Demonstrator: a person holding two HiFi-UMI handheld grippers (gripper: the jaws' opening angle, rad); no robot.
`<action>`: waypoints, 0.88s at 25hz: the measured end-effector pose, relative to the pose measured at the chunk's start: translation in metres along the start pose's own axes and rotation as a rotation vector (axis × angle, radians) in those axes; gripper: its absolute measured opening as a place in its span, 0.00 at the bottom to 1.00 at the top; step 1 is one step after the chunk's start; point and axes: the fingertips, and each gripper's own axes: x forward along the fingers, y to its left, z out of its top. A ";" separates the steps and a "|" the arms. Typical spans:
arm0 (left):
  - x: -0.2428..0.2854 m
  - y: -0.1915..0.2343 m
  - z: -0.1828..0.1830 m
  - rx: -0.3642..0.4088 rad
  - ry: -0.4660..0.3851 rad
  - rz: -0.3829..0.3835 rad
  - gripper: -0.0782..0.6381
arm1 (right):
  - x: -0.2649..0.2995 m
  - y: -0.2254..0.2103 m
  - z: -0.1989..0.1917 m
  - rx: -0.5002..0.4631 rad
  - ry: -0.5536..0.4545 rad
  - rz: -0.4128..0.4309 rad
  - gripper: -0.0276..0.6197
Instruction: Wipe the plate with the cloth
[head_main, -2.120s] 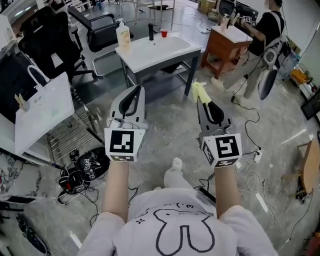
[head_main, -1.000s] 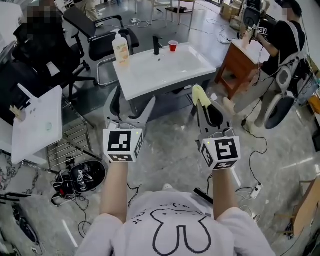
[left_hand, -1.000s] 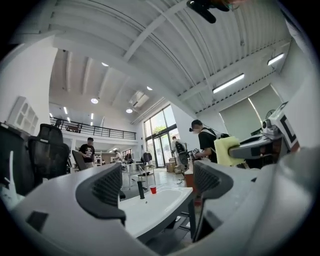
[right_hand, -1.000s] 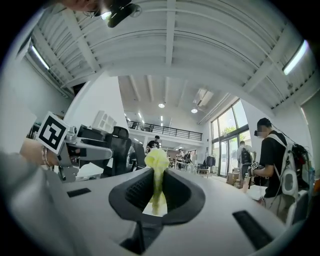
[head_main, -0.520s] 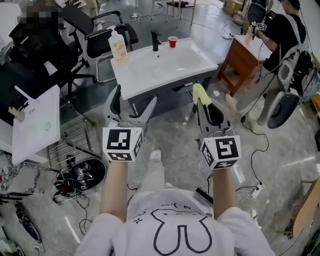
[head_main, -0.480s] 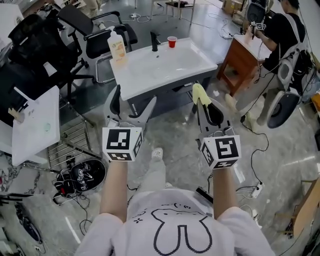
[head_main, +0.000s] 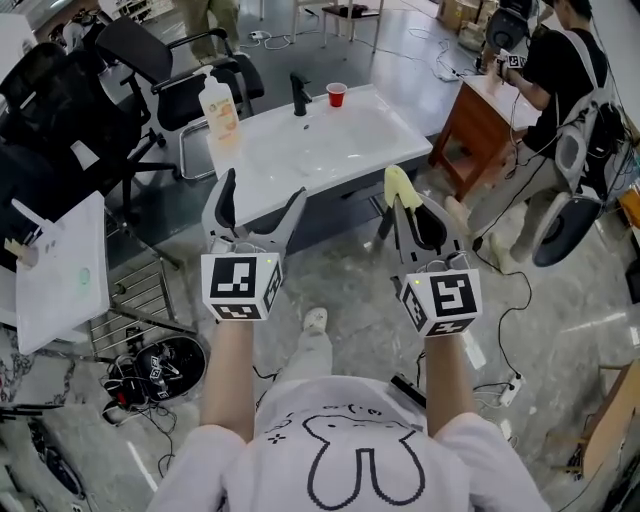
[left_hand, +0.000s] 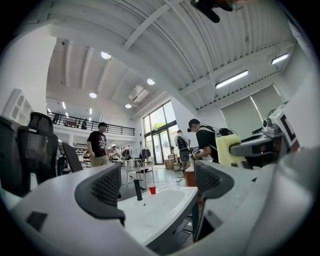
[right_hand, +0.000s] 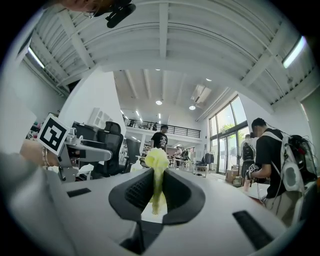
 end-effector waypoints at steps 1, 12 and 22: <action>0.009 0.003 -0.002 0.000 0.001 -0.001 0.73 | 0.009 -0.004 -0.002 0.000 0.002 -0.002 0.12; 0.126 0.066 -0.032 -0.028 0.022 -0.004 0.73 | 0.130 -0.050 -0.021 0.002 0.039 -0.024 0.12; 0.226 0.132 -0.077 -0.084 0.052 -0.022 0.73 | 0.253 -0.069 -0.045 -0.004 0.087 -0.019 0.12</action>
